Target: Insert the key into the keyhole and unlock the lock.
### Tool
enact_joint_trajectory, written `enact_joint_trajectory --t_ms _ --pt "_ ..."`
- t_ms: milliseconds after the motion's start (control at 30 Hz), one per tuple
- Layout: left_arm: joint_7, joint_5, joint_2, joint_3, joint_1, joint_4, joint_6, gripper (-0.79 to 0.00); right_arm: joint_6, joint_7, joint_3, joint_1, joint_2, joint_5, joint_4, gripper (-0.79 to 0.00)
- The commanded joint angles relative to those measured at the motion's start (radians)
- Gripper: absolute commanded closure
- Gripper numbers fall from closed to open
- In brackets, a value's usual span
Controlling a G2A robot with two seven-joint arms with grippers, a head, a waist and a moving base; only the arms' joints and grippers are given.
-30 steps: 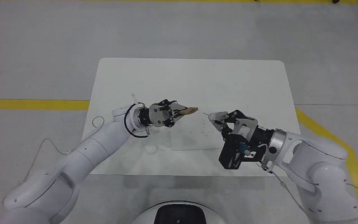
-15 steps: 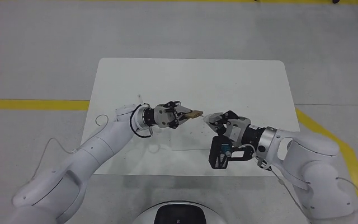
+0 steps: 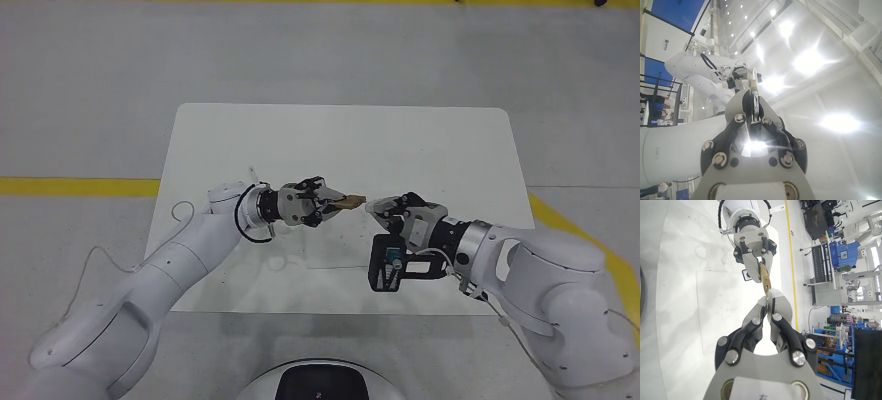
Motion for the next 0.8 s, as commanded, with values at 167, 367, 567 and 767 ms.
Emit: enact_joint_trajectory --t_ms 167,367,567,767 --pt "-0.017 0.020 -0.013 -0.024 0.004 0.016 0.008 0.000 -0.003 0.023 -0.008 0.022 0.004 0.045 0.000 0.000" --pt "-0.043 0.044 -0.023 -0.040 0.005 0.036 0.017 0.000 -0.006 0.030 0.004 0.027 0.013 0.095 0.000 0.000" --pt "-0.057 0.068 -0.032 -0.051 0.006 0.041 0.016 0.000 -0.006 0.026 -0.011 0.043 0.029 0.107 0.000 0.000" --pt "-0.058 0.082 -0.035 -0.060 0.008 0.040 0.014 0.000 -0.006 0.028 -0.044 0.064 0.047 0.093 0.000 0.000"
